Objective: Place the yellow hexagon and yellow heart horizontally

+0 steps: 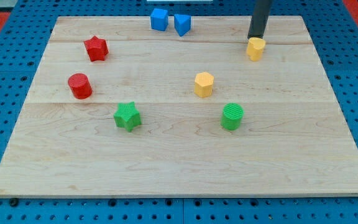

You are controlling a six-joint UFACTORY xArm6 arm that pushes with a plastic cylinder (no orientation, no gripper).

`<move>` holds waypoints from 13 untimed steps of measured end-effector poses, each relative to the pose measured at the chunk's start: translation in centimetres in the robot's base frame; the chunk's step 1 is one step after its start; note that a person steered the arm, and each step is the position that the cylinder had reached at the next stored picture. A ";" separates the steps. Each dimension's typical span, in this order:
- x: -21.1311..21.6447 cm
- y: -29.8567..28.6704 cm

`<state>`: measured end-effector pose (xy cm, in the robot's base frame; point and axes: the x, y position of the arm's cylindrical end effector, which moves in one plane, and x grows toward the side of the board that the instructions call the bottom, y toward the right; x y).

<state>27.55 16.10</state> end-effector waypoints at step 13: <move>5.6 -1.1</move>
<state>33.17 14.98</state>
